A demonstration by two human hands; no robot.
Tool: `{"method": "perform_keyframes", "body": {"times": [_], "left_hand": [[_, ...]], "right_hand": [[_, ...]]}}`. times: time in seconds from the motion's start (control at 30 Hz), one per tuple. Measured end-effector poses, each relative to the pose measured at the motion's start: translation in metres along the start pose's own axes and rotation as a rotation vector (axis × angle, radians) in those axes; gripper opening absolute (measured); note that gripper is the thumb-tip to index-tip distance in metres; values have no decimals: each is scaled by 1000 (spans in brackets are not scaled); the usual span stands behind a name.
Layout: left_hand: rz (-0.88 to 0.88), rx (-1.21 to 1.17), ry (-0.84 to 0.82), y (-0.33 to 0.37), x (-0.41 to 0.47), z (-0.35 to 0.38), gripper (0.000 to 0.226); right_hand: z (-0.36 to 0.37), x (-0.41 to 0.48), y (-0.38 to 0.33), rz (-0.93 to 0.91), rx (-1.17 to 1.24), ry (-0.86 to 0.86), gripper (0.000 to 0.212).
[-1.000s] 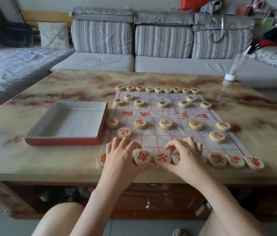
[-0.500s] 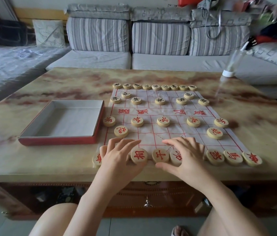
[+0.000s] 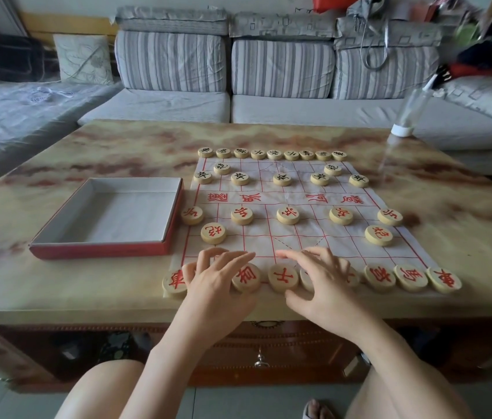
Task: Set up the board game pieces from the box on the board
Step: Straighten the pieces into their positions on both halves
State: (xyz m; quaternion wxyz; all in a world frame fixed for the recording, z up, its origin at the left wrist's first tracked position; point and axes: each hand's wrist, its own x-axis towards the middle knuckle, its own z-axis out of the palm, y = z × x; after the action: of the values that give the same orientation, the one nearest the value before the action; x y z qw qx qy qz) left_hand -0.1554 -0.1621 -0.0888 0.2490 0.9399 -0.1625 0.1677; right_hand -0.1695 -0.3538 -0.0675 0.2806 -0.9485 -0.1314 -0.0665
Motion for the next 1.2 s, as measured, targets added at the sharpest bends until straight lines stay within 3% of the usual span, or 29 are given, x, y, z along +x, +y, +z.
{"method": "perform_keyframes", "body": {"times": [0.17, 0.27, 0.37, 0.5, 0.77, 1.2], "left_hand": [[-24, 9, 32, -2, 1, -3, 74], [-43, 46, -7, -8, 2, -2, 75], [-24, 48, 20, -9, 3, 1, 59], [34, 23, 74, -7, 1, 3, 45], [12, -11, 40, -7, 1, 3, 58], [25, -15, 16, -8, -2, 0, 60]], "right_hand": [[5, 7, 6, -24, -175, 79, 74], [7, 10, 6, -43, -193, 68, 63], [7, 9, 6, -41, -114, 63, 50], [9, 7, 8, -55, -108, 49, 50], [11, 8, 11, -64, -92, 66, 50], [6, 7, 8, -88, -64, 83, 50]]}}
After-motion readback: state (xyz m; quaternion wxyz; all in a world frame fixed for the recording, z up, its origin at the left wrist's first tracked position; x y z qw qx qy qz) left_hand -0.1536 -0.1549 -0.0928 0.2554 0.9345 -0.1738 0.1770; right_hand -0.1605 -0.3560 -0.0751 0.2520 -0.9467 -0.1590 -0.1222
